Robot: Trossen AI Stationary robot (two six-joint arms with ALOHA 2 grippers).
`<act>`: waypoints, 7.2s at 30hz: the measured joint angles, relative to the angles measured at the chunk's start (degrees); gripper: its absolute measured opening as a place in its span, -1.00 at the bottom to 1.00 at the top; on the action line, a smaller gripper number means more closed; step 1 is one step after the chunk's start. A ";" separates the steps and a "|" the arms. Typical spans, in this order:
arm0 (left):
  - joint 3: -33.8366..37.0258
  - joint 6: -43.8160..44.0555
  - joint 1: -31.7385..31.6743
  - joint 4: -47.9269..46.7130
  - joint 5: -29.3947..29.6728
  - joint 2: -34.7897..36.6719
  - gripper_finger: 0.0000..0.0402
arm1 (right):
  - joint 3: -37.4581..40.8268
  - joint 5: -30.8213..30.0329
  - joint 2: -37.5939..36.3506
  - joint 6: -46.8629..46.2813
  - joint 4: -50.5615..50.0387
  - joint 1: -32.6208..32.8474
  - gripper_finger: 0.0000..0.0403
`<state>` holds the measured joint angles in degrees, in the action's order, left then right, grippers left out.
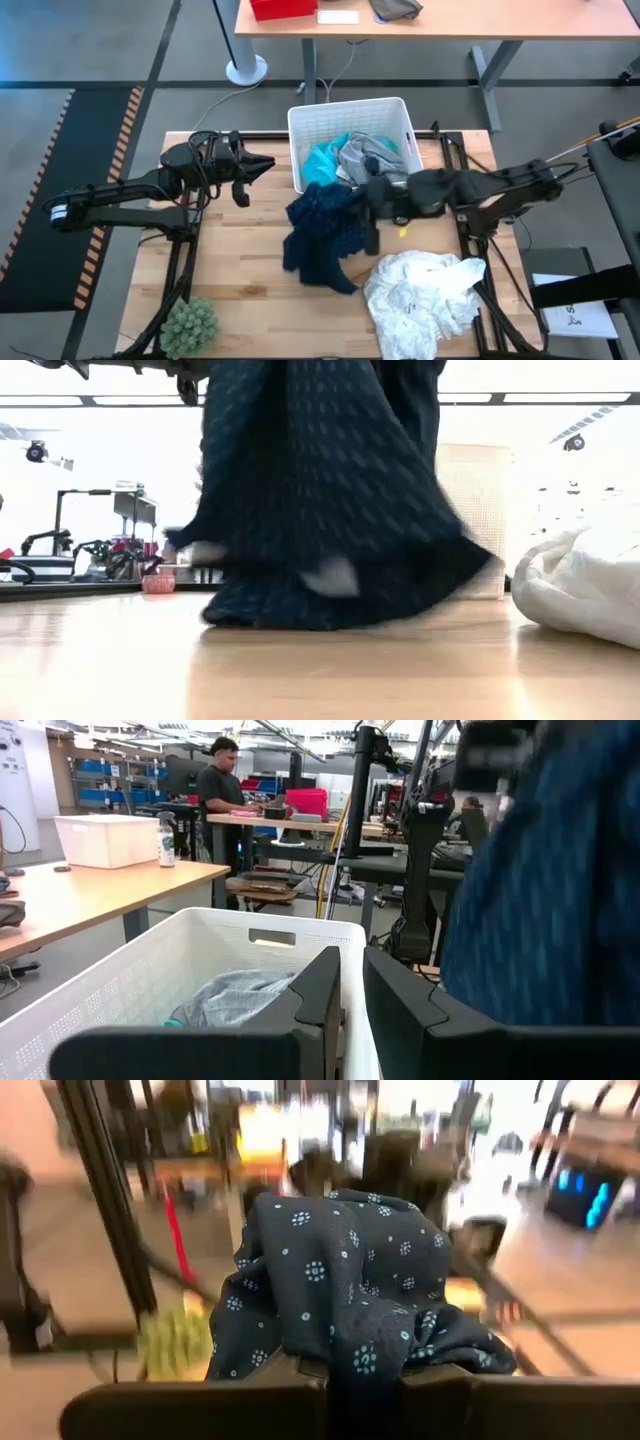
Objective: Sort clothes
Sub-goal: Put the blue polo in the bin, then put the right white sock in the bin
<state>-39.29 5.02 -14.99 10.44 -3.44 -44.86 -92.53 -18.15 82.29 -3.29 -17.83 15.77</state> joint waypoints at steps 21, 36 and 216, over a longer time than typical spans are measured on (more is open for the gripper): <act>0.00 0.22 -0.01 0.77 0.00 -0.04 -0.82 | -12.89 -10.76 -6.66 25.94 23.09 -3.46 -0.99; 0.00 0.24 -0.01 1.11 0.00 -0.07 -0.82 | -40.63 -10.27 7.21 21.42 -1.08 -18.00 -0.99; 8.13 -10.00 24.88 23.50 7.02 -11.12 -1.00 | 38.74 -9.00 -19.74 -42.30 -28.84 29.93 -1.00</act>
<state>-31.16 -4.98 9.89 33.95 3.58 -55.98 -53.79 -27.15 62.55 -45.59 -46.67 45.70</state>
